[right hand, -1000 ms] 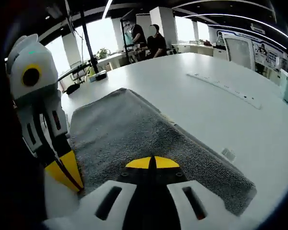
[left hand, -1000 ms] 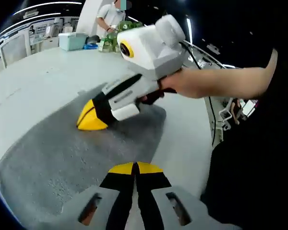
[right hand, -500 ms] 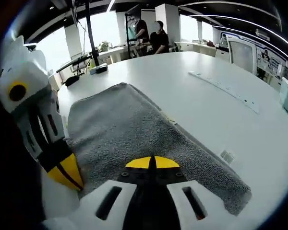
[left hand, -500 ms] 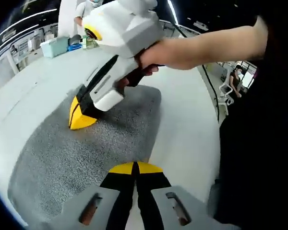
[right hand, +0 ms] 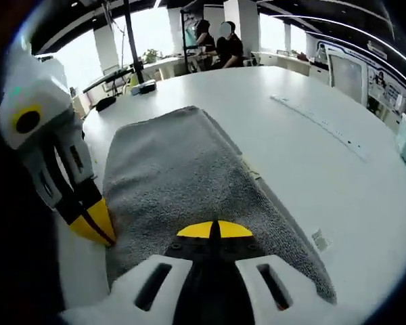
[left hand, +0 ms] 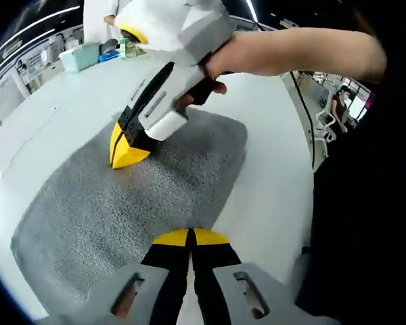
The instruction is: Fold the towel on the table until its edges align and the towel forms a compact rectangular stack.
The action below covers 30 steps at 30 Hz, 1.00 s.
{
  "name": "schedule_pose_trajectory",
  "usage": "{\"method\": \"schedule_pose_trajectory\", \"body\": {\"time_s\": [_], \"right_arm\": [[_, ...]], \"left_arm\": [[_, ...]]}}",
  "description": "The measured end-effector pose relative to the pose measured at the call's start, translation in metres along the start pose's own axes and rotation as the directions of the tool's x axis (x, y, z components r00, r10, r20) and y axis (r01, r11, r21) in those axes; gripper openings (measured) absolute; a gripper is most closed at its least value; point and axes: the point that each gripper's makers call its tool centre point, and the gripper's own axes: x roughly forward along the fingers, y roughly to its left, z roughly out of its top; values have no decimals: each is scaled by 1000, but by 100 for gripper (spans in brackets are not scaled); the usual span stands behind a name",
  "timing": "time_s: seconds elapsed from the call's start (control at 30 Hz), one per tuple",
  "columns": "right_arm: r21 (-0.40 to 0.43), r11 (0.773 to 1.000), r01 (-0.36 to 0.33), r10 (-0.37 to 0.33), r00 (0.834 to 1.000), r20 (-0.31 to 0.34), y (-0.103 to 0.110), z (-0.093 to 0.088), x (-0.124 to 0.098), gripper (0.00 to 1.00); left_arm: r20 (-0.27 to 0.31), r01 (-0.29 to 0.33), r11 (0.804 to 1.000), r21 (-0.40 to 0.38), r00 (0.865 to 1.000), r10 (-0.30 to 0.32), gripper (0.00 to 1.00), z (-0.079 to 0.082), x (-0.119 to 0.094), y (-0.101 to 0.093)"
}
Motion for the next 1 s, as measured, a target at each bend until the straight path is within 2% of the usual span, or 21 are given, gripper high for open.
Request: {"method": "schedule_pose_trajectory", "body": {"time_s": [0.07,0.13,0.2,0.23,0.27,0.3,0.4,0.5,0.57,0.7,0.73,0.8,1.0], "right_arm": [[-13,1000,13,-14,1000,-7,1,1,1,0],[-36,999,18,-19,1000,-8,1,1,1,0],[-25,1000,19,-18,1000,14,-1,0,0,0],[52,998,20,-22,999,39,-1,1,1,0],[160,987,23,-35,997,68,-3,1,0,0],[192,981,27,-43,996,82,-4,1,0,0],[156,986,64,-79,993,91,-2,-1,-2,0],[162,983,91,-106,991,88,-2,-3,-4,0],[185,978,95,-112,990,86,-4,-4,-6,0],[218,971,99,-122,988,94,-2,-5,-7,0],[211,972,103,-124,988,88,0,-6,-7,0],[93,988,123,-129,990,54,2,-8,-9,0],[102,986,132,-137,989,47,6,-12,-13,0]], "left_arm": [[-4,-14,1000,21,1000,14,1,-1,0,-2],[-11,-37,996,83,999,38,1,-1,0,-2],[-19,-43,995,93,999,45,1,-2,-1,-2],[-19,-44,995,89,999,46,1,-3,-2,-1],[-17,-45,996,79,999,46,1,-3,-2,0],[-10,-44,997,62,999,45,1,-3,-2,0],[-6,-51,997,52,999,52,1,-3,-2,0],[-15,-80,992,99,997,82,1,-3,-2,-2],[-22,-100,987,126,994,104,1,-5,-4,-2],[-12,-137,982,132,990,139,1,-11,-9,2],[-9,-146,982,121,989,148,1,-13,-11,4],[-10,-156,982,105,987,158,1,-15,-12,6],[-22,-190,973,132,981,195,1,-19,-15,7]]}}
